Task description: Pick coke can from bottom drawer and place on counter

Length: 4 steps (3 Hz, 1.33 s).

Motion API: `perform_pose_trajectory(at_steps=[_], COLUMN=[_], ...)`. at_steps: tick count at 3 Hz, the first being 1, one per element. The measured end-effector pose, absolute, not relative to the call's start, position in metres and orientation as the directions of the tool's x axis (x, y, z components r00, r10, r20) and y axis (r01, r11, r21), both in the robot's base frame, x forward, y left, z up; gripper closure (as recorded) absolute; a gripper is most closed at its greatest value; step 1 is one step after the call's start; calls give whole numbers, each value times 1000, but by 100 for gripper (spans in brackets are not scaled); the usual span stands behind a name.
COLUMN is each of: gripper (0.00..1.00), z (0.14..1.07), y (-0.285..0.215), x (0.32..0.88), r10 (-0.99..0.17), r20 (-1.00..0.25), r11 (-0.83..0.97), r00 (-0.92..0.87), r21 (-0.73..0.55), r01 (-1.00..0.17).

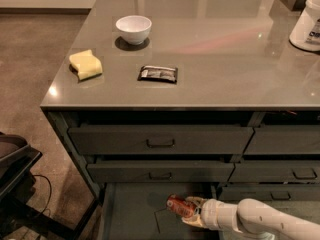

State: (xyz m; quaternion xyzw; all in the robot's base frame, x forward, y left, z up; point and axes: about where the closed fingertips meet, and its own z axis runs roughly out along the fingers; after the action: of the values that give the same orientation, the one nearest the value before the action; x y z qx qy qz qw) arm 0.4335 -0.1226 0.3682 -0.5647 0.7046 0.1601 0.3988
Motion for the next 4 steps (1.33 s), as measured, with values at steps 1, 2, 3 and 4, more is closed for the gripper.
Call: perform_pose_trajectory(at_steps=[1, 2, 3, 4], gripper=[100, 100, 100, 100], z=[438, 473, 473, 508], y=[-113, -126, -126, -126], x=[436, 451, 451, 452], r10=[-715, -752, -752, -767], r20=[-696, -651, -651, -618], r11=[220, 200, 200, 156], r00=[64, 108, 108, 170], r21=[-311, -381, -381, -438], r01=[-925, -903, -903, -885])
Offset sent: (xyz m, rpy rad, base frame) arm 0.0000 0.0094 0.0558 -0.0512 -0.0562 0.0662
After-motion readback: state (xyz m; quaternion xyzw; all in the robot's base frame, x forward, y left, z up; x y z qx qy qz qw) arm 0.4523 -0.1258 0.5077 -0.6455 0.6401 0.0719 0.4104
